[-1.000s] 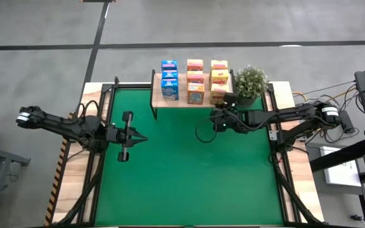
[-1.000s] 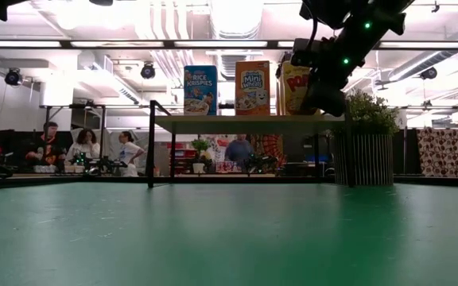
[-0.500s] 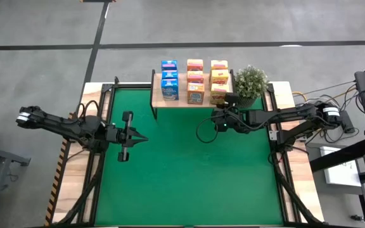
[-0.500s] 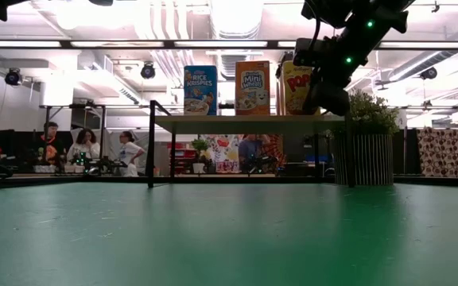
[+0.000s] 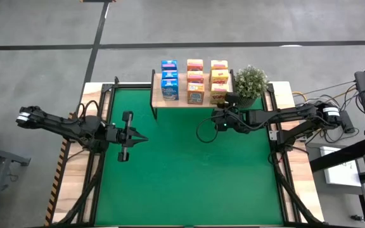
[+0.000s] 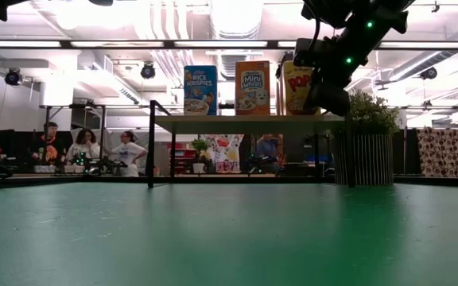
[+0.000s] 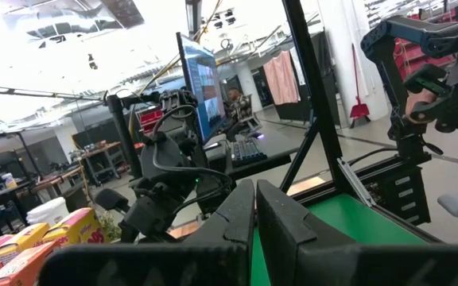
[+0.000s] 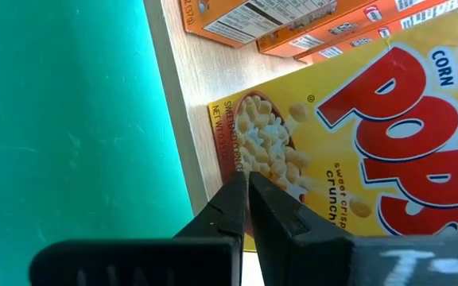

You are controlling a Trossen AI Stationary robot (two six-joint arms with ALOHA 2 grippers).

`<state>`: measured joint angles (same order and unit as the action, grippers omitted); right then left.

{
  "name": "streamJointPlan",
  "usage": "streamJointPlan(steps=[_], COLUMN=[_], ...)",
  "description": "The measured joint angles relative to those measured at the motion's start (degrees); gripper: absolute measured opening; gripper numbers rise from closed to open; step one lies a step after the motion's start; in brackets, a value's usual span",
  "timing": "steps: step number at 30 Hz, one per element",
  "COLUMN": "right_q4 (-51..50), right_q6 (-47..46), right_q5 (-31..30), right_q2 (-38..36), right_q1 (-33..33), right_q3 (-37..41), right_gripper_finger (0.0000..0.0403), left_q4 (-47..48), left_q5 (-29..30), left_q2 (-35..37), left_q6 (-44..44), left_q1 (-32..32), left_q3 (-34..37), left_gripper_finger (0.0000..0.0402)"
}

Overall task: Stack cereal on shelf
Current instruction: Put the yellow cereal box on the shelf, then return to home position

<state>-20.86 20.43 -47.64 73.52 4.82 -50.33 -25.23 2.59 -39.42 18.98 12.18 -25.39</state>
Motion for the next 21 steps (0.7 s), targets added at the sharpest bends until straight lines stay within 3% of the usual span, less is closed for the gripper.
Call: streamJointPlan(steps=[13, 21], right_q4=[-1.26, 2.91], right_q6=[-3.18, -10.09], right_q5=[0.01, 0.13], right_q2=[-0.02, -0.33], right_q1=[-0.74, -8.22], right_q3=[0.00, 0.11], right_gripper_finger=[0.0009, 0.0009], left_q4=[0.02, 2.74], left_q5=[0.00, -0.01], left_q2=[0.00, 0.02], left_q6=[-0.02, -3.78], left_q1=[0.01, 0.01], left_q3=[0.00, 0.00], left_gripper_finger=[0.0000, 0.0000])
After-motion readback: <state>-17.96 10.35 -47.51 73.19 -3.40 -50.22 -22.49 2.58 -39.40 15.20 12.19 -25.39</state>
